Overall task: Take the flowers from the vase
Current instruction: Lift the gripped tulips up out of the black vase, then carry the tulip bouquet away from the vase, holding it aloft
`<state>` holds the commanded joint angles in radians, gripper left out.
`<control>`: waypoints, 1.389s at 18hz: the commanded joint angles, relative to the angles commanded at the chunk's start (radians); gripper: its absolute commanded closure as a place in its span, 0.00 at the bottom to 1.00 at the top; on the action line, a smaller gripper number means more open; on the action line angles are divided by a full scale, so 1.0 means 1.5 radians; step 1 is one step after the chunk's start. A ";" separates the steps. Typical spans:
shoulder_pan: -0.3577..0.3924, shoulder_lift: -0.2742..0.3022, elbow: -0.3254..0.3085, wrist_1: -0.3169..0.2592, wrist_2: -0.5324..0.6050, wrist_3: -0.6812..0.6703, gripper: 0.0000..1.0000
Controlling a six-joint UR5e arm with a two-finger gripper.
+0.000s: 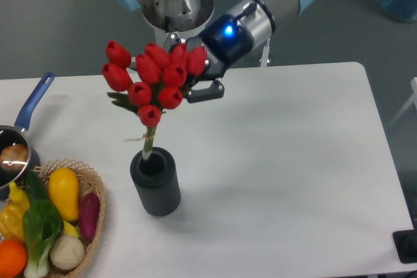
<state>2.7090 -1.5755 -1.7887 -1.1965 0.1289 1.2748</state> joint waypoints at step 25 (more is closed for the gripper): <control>0.060 -0.132 0.113 0.010 0.553 0.078 0.97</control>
<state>2.7996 -1.7732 -1.6186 -1.1812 0.9581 1.3924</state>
